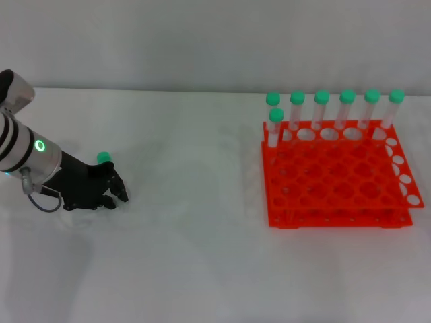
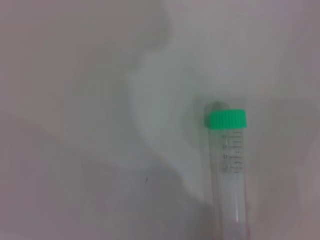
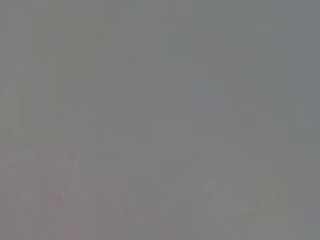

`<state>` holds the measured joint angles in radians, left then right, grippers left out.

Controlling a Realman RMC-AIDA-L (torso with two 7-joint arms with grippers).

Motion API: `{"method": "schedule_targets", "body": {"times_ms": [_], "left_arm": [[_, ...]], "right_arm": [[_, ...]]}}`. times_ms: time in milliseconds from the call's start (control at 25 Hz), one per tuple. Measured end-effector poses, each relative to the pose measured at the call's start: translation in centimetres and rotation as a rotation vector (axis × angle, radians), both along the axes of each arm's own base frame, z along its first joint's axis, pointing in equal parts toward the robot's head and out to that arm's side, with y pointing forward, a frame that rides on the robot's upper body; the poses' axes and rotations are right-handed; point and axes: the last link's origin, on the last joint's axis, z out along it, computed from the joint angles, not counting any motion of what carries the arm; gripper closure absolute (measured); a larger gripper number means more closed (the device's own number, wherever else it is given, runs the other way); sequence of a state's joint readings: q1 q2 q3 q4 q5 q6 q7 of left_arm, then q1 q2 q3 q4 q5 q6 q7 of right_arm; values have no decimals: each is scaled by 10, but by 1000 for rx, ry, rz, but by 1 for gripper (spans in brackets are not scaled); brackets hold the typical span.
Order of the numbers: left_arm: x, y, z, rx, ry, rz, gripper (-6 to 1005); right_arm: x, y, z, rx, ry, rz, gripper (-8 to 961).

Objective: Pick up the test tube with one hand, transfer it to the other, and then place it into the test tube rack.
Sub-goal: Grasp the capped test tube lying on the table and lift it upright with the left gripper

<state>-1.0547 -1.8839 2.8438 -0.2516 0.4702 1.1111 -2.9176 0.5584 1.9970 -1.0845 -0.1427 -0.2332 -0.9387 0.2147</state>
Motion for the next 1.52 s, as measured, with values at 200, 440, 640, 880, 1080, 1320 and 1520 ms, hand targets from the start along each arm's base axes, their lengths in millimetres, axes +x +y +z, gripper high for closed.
{"method": "schedule_targets", "body": {"times_ms": [200, 440, 640, 880, 1080, 1320, 1520], "left_arm": [[0, 0, 1, -6, 3, -14, 719], [4, 3, 2, -17, 11, -67, 722], [9, 10, 4, 14, -18, -124, 720], [10, 12, 7, 19, -17, -146, 746], [4, 8, 8, 24, -31, -125, 787], [3, 5, 6, 15, -38, -121, 792], [7, 9, 6, 17, -30, -144, 788]], "right_arm": [[0, 0, -1, -1, 2, 0, 98], [-1, 0, -2, -1, 5, -1, 99], [0, 0, -2, 2, 10, -2, 99], [-1, -1, -3, 2, 18, -3, 99], [-1, -1, -5, -2, 19, -2, 99], [-2, -1, -5, -4, 18, 2, 99], [-2, -1, -5, -4, 18, 4, 98]]}}
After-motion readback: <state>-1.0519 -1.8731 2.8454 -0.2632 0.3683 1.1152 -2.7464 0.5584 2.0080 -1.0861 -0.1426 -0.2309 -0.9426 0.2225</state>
